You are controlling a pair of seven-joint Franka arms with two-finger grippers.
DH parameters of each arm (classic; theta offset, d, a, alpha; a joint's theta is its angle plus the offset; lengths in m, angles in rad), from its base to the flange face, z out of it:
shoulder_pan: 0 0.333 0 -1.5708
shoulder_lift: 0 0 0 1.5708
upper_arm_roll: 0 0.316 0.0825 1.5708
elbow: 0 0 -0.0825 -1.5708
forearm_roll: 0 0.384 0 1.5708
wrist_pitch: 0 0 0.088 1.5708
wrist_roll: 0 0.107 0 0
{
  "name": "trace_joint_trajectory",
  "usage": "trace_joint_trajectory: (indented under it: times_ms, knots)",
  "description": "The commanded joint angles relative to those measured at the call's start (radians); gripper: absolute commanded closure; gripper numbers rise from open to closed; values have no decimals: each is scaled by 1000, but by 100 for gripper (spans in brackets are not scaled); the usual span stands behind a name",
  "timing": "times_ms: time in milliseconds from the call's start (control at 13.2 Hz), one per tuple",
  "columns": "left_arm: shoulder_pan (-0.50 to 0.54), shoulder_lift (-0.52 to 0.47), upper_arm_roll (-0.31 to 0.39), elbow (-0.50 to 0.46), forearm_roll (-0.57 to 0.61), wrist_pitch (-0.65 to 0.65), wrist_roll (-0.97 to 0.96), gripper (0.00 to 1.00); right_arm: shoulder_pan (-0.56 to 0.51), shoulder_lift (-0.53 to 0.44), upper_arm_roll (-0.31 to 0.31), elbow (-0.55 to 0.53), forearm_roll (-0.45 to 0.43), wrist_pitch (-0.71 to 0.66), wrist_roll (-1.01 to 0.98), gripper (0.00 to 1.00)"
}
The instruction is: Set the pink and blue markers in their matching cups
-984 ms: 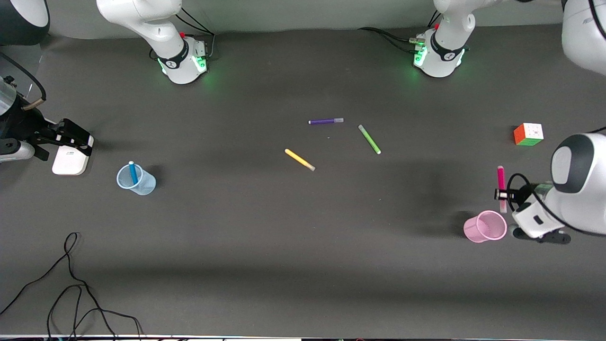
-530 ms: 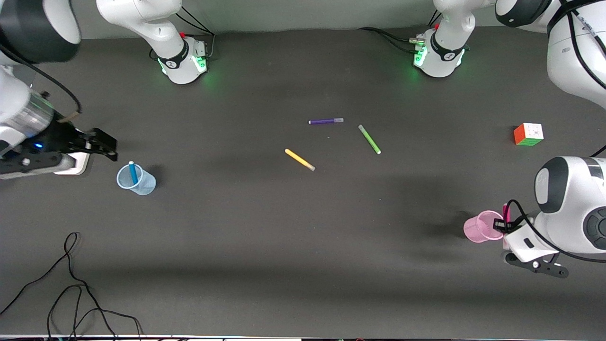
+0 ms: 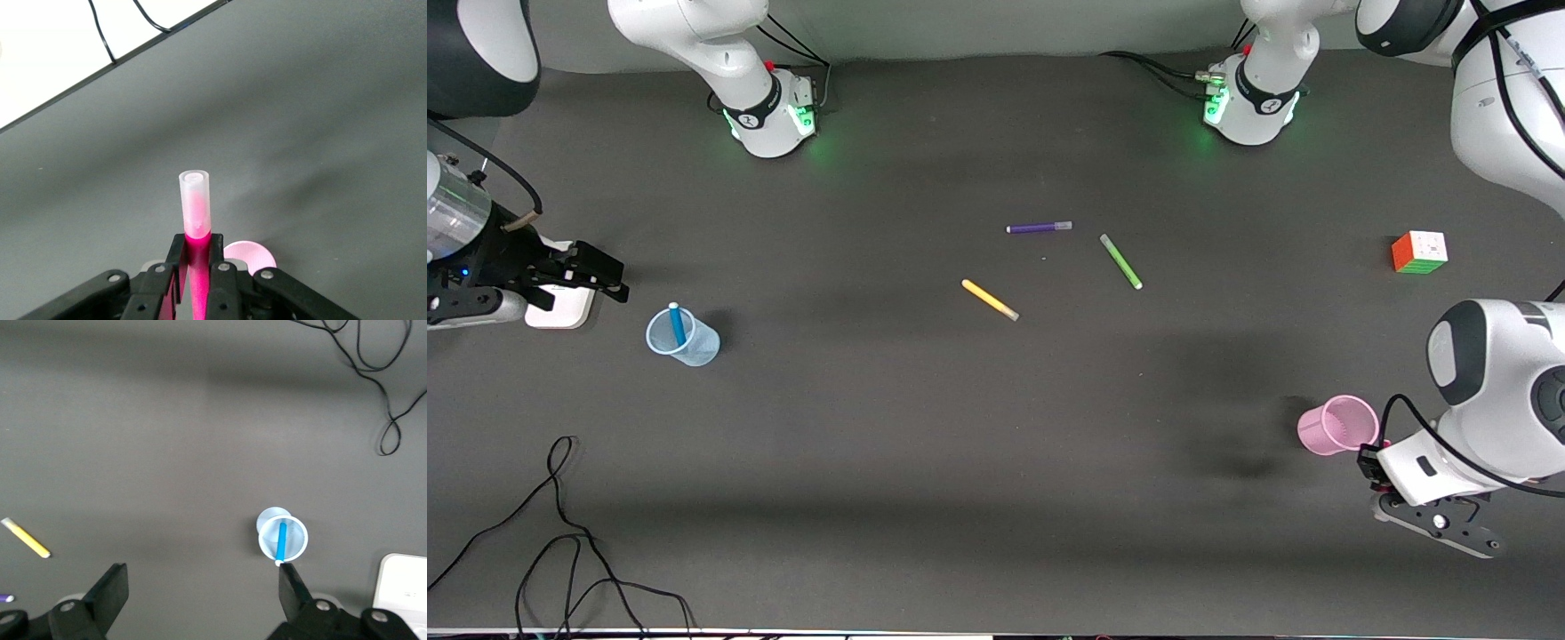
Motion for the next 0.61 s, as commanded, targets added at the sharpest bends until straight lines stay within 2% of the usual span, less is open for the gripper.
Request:
trace_joint_trajectory:
  times_ms: [0, 227, 530]
  knots:
    - [21, -30, 5, -103, -29, 78, 24, 100, 4, -18, -4, -31, 22, 8, 8, 0]
    - [38, -58, 2, -165, -34, 98, 22, 100, 6, -19, -4, -37, 22, 20, 4, 0]
    - [49, -136, 3, -340, -59, 247, 21, 100, 9, -22, -4, -42, 22, 22, 8, 0]
